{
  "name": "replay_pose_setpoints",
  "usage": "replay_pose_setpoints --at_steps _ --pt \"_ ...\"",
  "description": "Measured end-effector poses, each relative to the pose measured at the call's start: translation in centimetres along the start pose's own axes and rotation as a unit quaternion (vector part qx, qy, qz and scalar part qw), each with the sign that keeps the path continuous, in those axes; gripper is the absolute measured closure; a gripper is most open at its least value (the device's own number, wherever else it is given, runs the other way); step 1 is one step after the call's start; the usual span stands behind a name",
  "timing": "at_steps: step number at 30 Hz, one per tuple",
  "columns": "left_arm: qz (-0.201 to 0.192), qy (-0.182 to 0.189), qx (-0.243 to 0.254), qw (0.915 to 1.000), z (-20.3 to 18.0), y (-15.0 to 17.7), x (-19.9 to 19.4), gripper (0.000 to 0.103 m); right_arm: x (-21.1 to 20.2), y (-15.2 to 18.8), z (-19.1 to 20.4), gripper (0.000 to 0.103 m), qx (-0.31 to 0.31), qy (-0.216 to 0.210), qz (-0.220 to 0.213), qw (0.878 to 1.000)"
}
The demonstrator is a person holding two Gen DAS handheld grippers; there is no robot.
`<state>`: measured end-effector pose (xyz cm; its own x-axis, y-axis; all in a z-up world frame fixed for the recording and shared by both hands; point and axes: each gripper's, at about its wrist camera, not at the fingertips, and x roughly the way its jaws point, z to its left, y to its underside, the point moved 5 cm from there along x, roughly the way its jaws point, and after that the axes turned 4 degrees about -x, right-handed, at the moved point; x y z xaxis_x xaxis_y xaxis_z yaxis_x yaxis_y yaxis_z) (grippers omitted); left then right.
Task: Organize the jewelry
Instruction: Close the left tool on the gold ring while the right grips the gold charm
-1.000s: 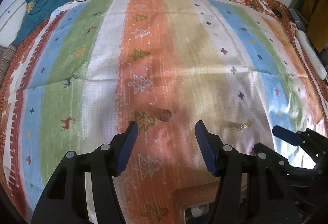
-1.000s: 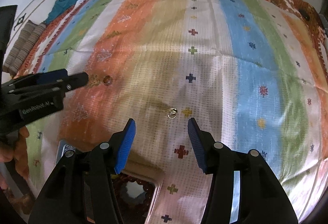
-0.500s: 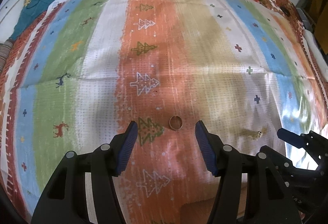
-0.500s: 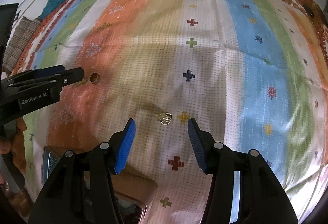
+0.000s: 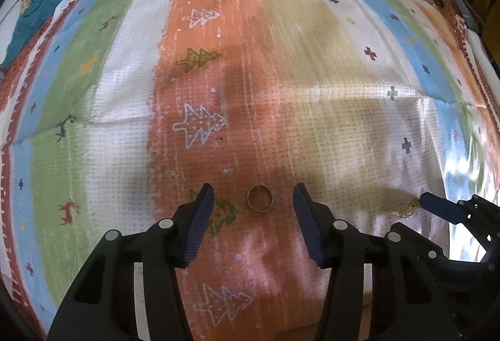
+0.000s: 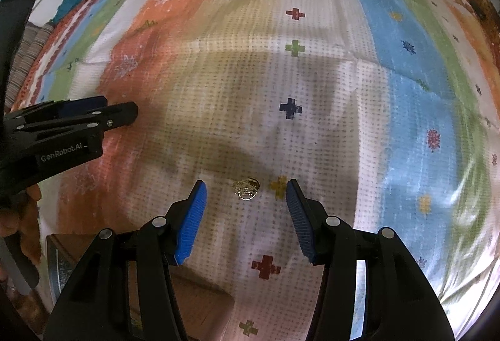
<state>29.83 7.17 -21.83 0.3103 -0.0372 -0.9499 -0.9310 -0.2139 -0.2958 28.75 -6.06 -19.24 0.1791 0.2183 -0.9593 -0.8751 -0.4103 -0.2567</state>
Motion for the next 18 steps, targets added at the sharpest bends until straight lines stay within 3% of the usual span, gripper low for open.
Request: replay_pose_setpoints --at_steps 2,8,13,18 --pt "0.006 0.0 0.007 1.0 -0.2 0.1 0.4 0.062 -0.1 -0.2 0.1 0.055 0.0 0.0 -0.001 1.0" --pt "0.006 -0.01 0.022 0.9997 -0.6 0.2 1.1 0.064 0.5 -0.3 0.5 0.067 -0.004 0.007 0.01 1.0" --pt "-0.003 -0.024 0.032 0.9992 -0.7 0.4 1.1 0.083 0.7 -0.3 0.9 0.083 -0.01 0.007 0.013 1.0" --pt "-0.001 -0.024 0.034 0.9991 -0.7 0.2 0.8 0.085 0.5 -0.2 1.1 0.084 -0.013 0.007 0.009 1.0"
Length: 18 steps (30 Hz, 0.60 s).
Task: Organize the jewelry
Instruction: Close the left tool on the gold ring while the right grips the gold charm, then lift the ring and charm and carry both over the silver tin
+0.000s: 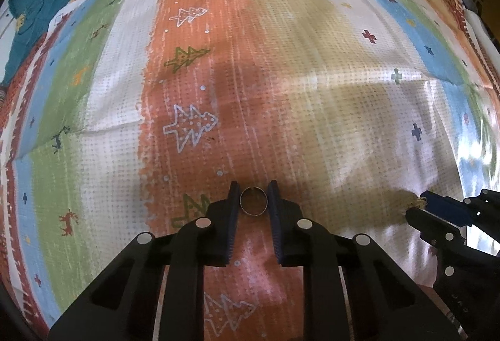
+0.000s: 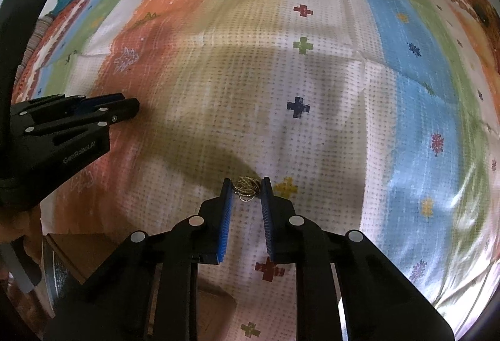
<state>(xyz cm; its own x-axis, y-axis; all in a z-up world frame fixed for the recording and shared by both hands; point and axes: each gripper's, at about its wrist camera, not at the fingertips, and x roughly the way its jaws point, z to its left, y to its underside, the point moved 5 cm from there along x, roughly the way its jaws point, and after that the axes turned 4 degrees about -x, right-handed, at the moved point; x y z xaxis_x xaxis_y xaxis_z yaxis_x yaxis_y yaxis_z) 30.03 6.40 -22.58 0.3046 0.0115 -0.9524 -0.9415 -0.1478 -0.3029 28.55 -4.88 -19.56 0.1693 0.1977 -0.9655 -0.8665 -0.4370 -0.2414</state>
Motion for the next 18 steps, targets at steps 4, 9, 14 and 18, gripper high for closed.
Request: replay_pose_setpoints --at_steps 4,9,14,18 --pt "-0.009 -0.004 0.002 0.9999 -0.3 0.1 -0.7 0.085 -0.6 0.1 -0.1 0.085 0.001 -0.003 -0.009 1.0" --pt "-0.023 0.003 -0.002 0.9997 0.0 0.7 -2.5 0.085 -2.4 0.5 -0.2 0.085 0.0 -0.006 -0.028 1.0" --pt "-0.029 0.009 -0.006 0.9995 -0.1 1.3 -4.1 0.085 -3.5 0.9 -0.4 0.085 0.0 -0.005 -0.039 0.999" --pt "-0.033 0.012 -0.008 0.9993 -0.4 1.9 -5.2 0.085 -4.3 1.3 -0.2 0.085 0.0 -0.007 -0.043 0.999"
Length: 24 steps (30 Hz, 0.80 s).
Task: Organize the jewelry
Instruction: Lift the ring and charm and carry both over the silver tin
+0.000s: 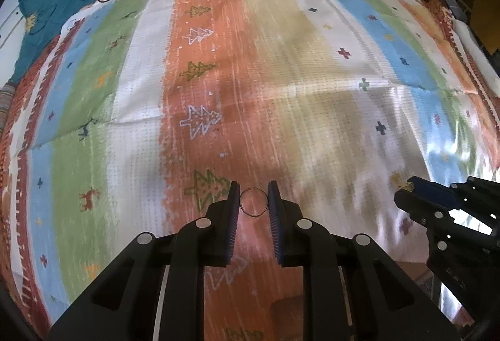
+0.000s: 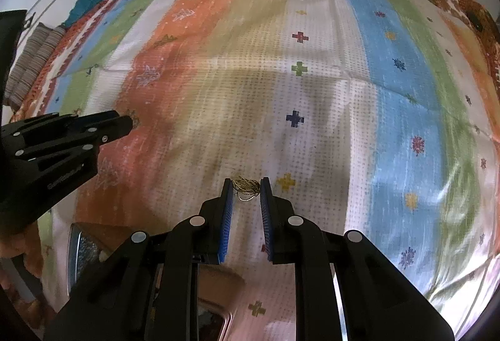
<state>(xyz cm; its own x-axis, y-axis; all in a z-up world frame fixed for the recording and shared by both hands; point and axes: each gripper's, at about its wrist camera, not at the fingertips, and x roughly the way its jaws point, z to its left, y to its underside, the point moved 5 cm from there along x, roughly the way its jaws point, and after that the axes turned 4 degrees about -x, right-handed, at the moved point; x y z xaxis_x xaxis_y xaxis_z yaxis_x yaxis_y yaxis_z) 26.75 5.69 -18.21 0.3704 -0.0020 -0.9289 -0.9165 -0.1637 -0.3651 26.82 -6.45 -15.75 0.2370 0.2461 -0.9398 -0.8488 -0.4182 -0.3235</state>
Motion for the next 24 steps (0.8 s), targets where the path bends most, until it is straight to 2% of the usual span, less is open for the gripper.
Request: replay_pose_setpoints --at_steps 7,20,24 --pt "-0.011 0.009 0.0 0.9999 -0.5 0.4 -2.1 0.085 -1.2 0.0 0.9 0.085 -0.004 0.003 -0.016 1.0" --pt "-0.029 0.011 0.008 0.9995 -1.2 1.9 -4.7 0.085 -4.1 1.3 1.7 0.085 -0.022 0.035 -0.044 0.998" --pt "-0.046 0.024 0.012 0.9986 -1.9 2.4 -6.7 0.085 -5.9 1.8 2.2 0.085 -0.023 0.028 -0.063 0.997"
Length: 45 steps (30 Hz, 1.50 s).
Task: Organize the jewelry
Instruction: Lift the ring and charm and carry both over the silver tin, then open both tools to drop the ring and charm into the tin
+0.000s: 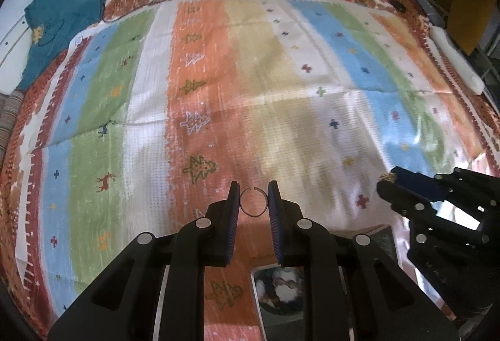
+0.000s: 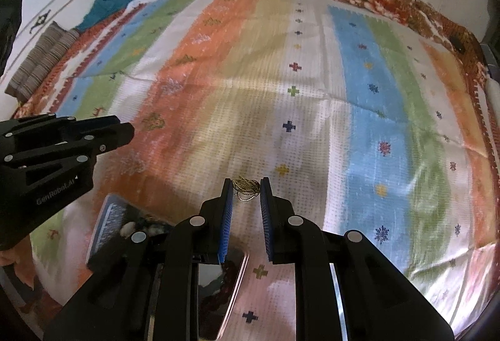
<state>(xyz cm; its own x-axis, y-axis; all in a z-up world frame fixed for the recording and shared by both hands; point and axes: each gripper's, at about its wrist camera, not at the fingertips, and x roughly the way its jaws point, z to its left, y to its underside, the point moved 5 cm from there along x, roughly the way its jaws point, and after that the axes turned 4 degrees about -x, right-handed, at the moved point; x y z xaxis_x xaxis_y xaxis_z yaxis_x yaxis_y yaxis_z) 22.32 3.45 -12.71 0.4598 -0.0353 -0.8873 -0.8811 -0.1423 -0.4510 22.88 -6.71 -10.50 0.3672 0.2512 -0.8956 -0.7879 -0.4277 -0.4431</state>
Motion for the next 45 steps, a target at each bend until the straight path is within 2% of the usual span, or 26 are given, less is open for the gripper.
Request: replay_pose_setpoints --at_steps 5,17,27,35,37,38,39,43,45 --pt "-0.02 0.005 0.013 0.9997 -1.0 0.7 -2.2 0.085 -2.0 0.5 0.5 0.085 -0.003 -0.01 -0.02 1.0" --pt "-0.034 0.024 0.015 0.999 -1.8 2.9 -4.9 0.085 -3.8 1.8 1.4 0.085 -0.012 -0.018 -0.039 0.999" --pt "-0.048 0.043 0.019 0.9977 -2.9 4.5 -7.4 0.085 -5.7 2.9 2.9 0.085 -0.026 -0.051 -0.052 0.997" --pt "-0.045 0.062 -0.01 0.997 -2.3 5.3 -8.0 0.085 -6.7 3.5 3.4 0.085 -0.023 -0.066 -0.065 0.995" --pt "-0.044 0.065 -0.02 0.9967 -2.1 5.3 -8.0 0.083 -7.0 3.5 3.5 0.079 -0.023 -0.074 -0.069 0.995" --pt "-0.045 0.063 -0.025 0.9967 -1.9 5.4 -8.0 0.081 -7.2 3.6 3.4 0.07 -0.021 -0.075 -0.073 0.994" --pt "-0.046 0.062 -0.027 0.9966 -1.8 5.5 -8.1 0.079 -7.4 3.7 3.4 0.065 -0.02 -0.077 -0.075 0.994" --pt "-0.052 0.059 -0.03 0.9964 -1.5 6.2 -8.9 0.074 -8.0 4.2 3.3 0.065 -0.015 -0.078 -0.078 0.994" --pt "-0.055 0.06 -0.034 0.9961 -1.2 6.8 -9.5 0.071 -8.4 4.5 3.2 0.061 -0.011 -0.08 -0.081 0.993"
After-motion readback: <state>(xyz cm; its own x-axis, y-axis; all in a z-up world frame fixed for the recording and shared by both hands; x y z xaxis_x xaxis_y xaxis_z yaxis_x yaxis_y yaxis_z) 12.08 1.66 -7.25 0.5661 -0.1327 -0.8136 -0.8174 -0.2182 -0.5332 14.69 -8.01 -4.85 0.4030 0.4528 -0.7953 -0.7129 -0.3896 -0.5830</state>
